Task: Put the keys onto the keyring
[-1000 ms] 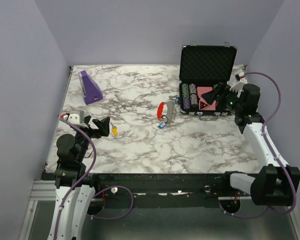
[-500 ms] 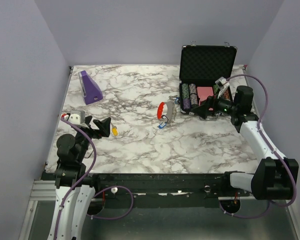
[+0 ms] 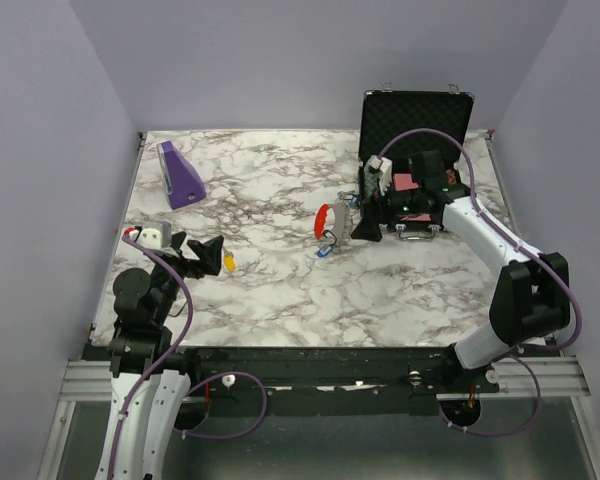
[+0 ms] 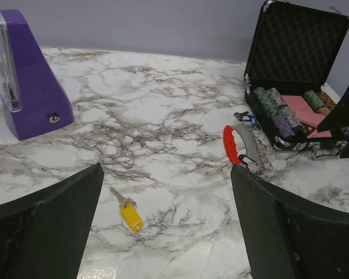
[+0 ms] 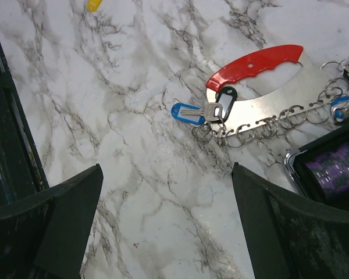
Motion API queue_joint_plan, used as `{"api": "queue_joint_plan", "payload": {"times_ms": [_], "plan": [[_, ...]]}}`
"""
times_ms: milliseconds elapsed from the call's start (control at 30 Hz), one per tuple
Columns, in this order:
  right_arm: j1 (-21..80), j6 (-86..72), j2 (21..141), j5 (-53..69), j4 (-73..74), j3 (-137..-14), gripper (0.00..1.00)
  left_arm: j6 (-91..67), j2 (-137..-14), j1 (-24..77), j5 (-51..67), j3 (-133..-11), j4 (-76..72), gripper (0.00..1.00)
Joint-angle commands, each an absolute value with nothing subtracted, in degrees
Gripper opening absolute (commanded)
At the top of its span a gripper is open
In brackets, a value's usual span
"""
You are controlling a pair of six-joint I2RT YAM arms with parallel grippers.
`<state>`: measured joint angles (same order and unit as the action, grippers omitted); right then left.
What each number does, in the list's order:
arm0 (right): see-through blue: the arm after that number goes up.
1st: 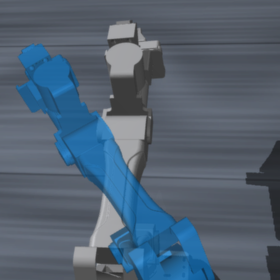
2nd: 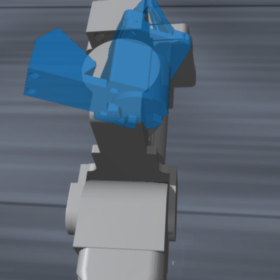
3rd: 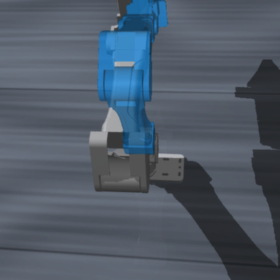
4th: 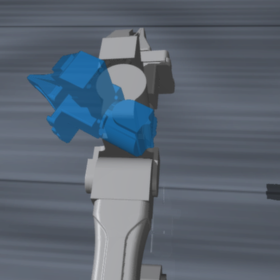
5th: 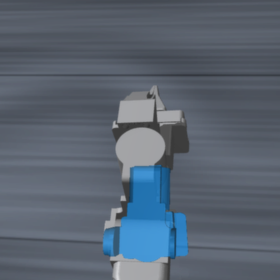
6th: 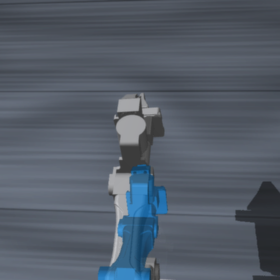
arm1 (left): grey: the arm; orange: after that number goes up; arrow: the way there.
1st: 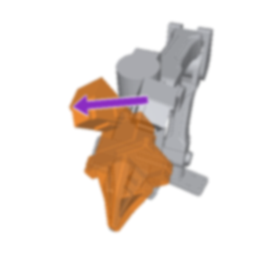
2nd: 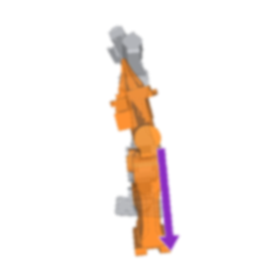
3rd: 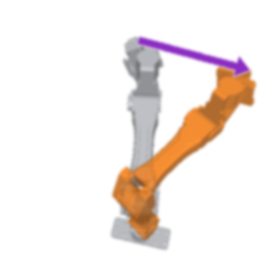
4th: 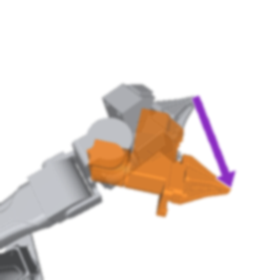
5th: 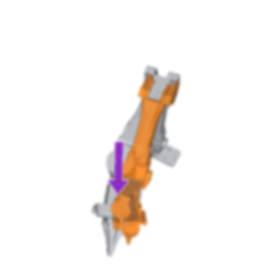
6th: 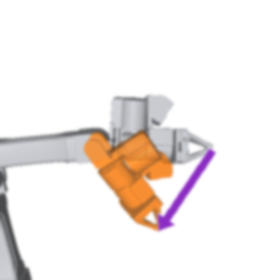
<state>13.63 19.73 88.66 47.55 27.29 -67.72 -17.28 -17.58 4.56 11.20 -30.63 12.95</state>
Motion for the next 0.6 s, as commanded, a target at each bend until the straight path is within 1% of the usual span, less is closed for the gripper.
{"api": "queue_joint_plan", "payload": {"times_ms": [0,133,300,467,567], "plan": [[17.66,24.43,90.88,42.80,33.04,-70.40,1.00,-17.67,-17.75,4.48,12.66,-31.90,13.01,0.99],[18.98,24.53,91.84,47.89,32.70,-69.26,1.00,-17.75,-18.80,4.48,12.83,-31.99,13.18,0.99],[19.34,22.24,91.67,49.48,31.03,-68.12,1.00,-21.96,-22.84,4.48,13.09,-32.08,13.88,0.99],[19.42,21.27,90.00,52.55,29.18,-65.92,1.00,-28.73,-33.81,4.48,16.52,-35.06,19.06,0.99],[19.42,21.44,89.12,53.52,28.92,-65.13,1.00,-29.71,-42.51,4.57,15.04,-37.96,22.93,0.97]]}}
